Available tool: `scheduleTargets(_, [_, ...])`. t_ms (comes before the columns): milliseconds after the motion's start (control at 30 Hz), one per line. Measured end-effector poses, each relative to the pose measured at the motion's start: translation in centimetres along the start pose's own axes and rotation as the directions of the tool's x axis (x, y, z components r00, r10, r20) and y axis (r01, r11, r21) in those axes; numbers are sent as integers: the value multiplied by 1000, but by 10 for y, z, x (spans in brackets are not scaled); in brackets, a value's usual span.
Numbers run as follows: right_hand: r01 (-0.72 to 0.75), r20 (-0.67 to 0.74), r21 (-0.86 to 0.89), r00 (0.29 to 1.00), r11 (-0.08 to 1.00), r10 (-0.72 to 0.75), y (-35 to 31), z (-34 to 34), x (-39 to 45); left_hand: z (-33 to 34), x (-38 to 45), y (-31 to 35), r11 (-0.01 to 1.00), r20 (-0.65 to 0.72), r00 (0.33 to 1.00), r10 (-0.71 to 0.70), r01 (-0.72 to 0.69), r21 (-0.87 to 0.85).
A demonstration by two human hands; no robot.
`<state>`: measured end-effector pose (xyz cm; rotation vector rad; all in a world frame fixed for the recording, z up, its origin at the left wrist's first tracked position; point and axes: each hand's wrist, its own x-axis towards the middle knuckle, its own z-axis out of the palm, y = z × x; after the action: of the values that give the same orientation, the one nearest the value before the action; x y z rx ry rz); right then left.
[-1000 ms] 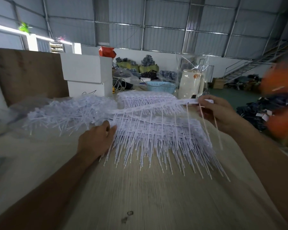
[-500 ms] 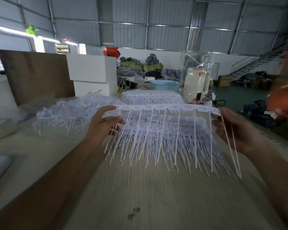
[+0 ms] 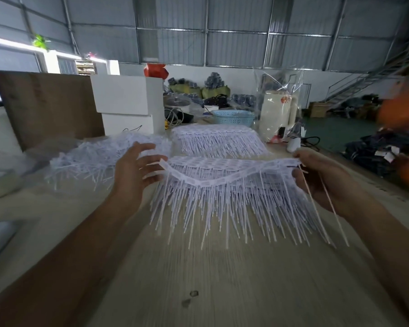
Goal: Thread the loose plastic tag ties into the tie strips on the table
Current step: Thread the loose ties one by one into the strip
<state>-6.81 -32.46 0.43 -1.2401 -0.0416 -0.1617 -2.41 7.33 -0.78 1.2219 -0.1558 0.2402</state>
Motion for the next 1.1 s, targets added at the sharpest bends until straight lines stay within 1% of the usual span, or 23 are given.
scheduleTargets(33, [-12,30,49,999,999,11,1,2,-2,-3,0,2,998,17,1000,-22,23,-66])
scheduleTargets(67, [-36,47,37,998,999,34,4,4,-2,-7,1,4,994,16,999,-34,35,-103])
scheduleTargets(133, [-114,66,-138,990,984,124,18,7,-5,-16,4,7,992,15,999,-49,51,-118])
scheduleTargets(167, [-139,70,-223,985,965,158,23,9,-6,-19,6,8,994,19,998,-63,64,-93])
scheduleTargets(233, [-102,78,-280,989,955,128,24,11,-6,-21,8,7,996,-10,996,-86,86,33])
scheduleTargets(333, [48,157,-146,987,988,-25,10,6,-5,-21,10,1,988,-5,998,-64,64,144])
scheduleTargets(400, [78,180,-36,981,996,-70,2,2,-5,-23,9,1,985,80,997,-4,-10,174])
scheduleTargets(433, [75,183,-46,981,996,-65,3,1,-5,-24,9,2,978,126,991,38,-63,200])
scheduleTargets(467, [61,183,-129,982,990,-36,5,-1,-4,-26,9,3,967,162,984,78,-114,226])
scheduleTargets(500, [33,176,-276,984,961,16,9,-3,-5,-27,8,5,959,185,977,109,-153,239])
scheduleTargets(567, [-39,127,-570,983,821,135,16,-5,-7,-29,9,7,955,196,969,151,-194,226])
scheduleTargets(600, [-66,107,-647,979,759,176,18,-5,-8,-32,10,9,953,190,967,170,-211,219])
scheduleTargets(667, [-88,90,-670,976,737,198,18,-3,-9,-38,15,11,922,163,962,217,-257,290])
scheduleTargets(700, [-82,97,-642,978,762,187,15,-2,-10,-40,18,11,856,168,950,262,-309,415])
scheduleTargets(733, [-65,118,-602,979,796,169,12,-1,-10,-42,22,8,716,210,925,316,-377,587])
scheduleTargets(767, [-39,151,-561,977,827,148,8,2,-12,-41,23,5,516,273,894,356,-432,740])
scheduleTargets(800, [-12,186,-523,974,852,128,5,5,-13,-38,22,0,325,332,856,396,-469,821])
scheduleTargets(833, [8,219,-487,969,873,113,3,10,-16,-31,19,-3,220,376,819,434,-501,837])
scheduleTargets(867, [16,247,-448,963,894,106,4,16,-18,-20,14,-5,209,401,792,460,-535,819])
scheduleTargets(933, [-6,300,-357,946,934,121,10,29,-23,10,-3,-7,304,434,764,478,-607,734])
scheduleTargets(967, [-25,331,-312,934,950,134,14,36,-25,27,-13,-9,363,465,765,446,-630,687])
scheduleTargets(1033, [-60,381,-226,913,972,145,22,48,-29,56,-37,-15,449,558,776,294,-627,636])
scheduleTargets(1100, [-59,410,-163,904,985,122,22,54,-32,74,-57,-24,456,644,757,108,-613,645])
